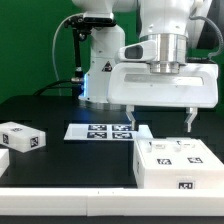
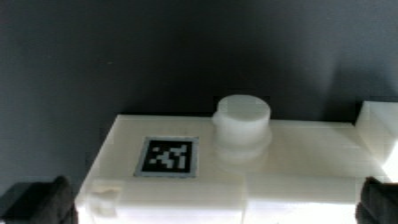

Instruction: Assemble cabinet

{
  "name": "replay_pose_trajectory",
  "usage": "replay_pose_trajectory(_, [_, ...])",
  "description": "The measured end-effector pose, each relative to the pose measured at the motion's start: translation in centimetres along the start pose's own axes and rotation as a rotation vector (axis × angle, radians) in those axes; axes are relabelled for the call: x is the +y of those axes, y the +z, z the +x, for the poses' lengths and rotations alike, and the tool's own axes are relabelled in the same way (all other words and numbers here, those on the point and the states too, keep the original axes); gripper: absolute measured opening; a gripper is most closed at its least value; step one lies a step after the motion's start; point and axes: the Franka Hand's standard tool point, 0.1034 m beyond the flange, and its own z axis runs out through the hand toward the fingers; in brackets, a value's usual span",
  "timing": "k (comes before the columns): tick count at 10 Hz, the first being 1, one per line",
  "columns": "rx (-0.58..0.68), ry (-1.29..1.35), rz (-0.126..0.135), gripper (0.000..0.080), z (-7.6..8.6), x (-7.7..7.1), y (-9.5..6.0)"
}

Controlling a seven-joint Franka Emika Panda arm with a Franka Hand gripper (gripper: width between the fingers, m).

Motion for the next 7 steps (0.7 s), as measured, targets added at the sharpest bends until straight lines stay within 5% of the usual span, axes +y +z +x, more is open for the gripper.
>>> replay_pose_trajectory(3, [-0.024, 0.021, 0.003, 0.0797, -1.3, -1.0, 1.2])
replay_pose_trajectory(7, [-0.027, 0.049, -0.011, 0.0797, -0.5, -1.3, 3.0])
